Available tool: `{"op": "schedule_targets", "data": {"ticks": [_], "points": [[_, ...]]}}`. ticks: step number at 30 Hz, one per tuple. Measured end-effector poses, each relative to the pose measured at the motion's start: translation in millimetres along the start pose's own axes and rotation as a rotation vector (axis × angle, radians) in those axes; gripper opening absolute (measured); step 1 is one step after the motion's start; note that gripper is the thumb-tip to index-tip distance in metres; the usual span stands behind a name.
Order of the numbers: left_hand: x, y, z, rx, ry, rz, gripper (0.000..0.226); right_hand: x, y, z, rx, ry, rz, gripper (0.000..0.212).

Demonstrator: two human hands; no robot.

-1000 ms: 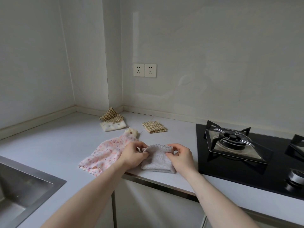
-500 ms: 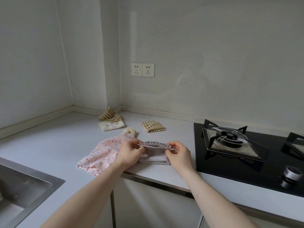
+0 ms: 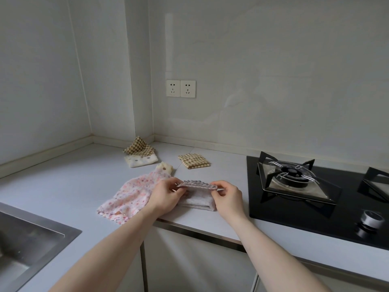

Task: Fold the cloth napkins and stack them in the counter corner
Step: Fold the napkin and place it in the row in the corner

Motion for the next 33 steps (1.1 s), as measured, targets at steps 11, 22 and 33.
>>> {"op": "schedule_targets", "data": {"ticks": [11, 22, 33], "points": [[1, 2, 1, 0.026, -0.137, 0.011, 0.009, -1, 4, -3, 0.016, 0.096, -0.042, 0.021], [-1, 1, 2, 0.038, -0.324, 0.05, 0.023, -10, 2, -7, 0.024, 0.285, -0.093, 0.024], [1, -2, -8, 0.092, -0.396, 0.06, 0.041, -11, 1, 1, -0.041, 0.377, -0.123, 0.038]]}}
Point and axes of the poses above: each hand's wrist, its own y-axis away from the middle knuckle, its own x-axis out of the back of the hand, z = x × y, the point moved 5 cm from there along -y, towards the middle knuckle, and after that the axes turned 10 degrees about y, right-handed, at the moved point
